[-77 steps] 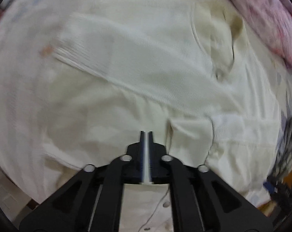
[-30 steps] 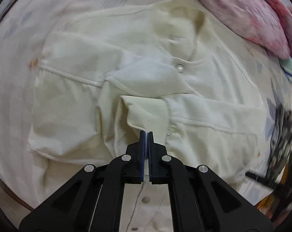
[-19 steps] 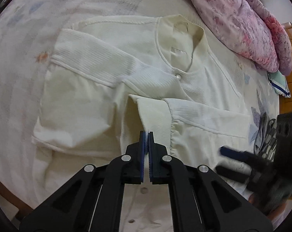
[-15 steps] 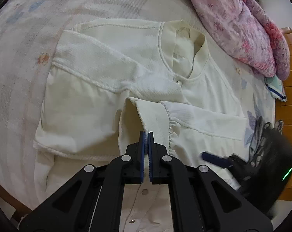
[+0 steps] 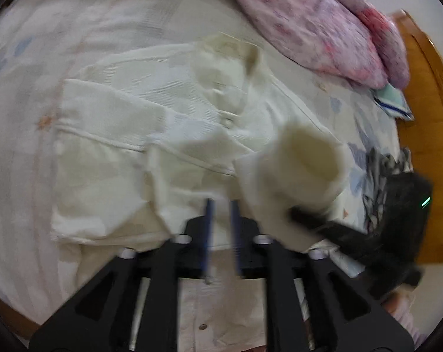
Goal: Fold large clothes
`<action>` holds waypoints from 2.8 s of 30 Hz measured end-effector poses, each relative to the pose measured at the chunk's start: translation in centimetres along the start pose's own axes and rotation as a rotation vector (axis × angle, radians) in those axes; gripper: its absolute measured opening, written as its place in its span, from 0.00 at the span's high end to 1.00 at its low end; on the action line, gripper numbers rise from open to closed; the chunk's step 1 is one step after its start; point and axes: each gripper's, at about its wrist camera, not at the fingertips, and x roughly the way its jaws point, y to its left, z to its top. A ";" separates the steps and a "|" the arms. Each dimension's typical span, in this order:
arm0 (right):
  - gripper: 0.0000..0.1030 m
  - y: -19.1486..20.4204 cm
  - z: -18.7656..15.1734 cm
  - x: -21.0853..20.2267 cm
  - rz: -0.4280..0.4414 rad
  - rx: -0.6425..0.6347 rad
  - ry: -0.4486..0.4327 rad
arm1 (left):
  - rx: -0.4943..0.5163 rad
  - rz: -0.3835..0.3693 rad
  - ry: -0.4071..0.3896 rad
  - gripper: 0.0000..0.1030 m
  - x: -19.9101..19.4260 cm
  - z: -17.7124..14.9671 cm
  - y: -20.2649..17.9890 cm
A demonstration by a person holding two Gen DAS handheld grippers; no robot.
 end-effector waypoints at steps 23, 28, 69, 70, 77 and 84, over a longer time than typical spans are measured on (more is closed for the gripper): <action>0.92 -11.6 1.3 -25.6 -0.154 0.222 -0.438 | 0.178 0.092 0.210 0.89 16.4 -1.7 -16.7; 0.92 -10.9 1.9 -25.7 -0.158 0.200 -0.422 | 0.127 0.109 0.300 0.76 18.9 -1.9 -17.1; 0.15 -6.5 -3.2 -5.8 -0.310 0.161 -0.004 | -0.269 0.300 -0.006 0.84 6.3 0.3 10.1; 0.16 -7.2 -3.4 -6.2 -0.318 0.174 -0.012 | -0.259 0.334 -0.008 0.84 6.0 0.5 9.5; 0.43 -10.0 -3.6 -6.9 -0.317 0.160 -0.020 | -0.206 0.528 -0.131 0.85 -0.3 1.3 6.8; 1.00 -11.2 -2.4 2.7 -0.362 0.070 0.150 | -0.269 0.565 -0.026 0.81 5.4 0.6 11.7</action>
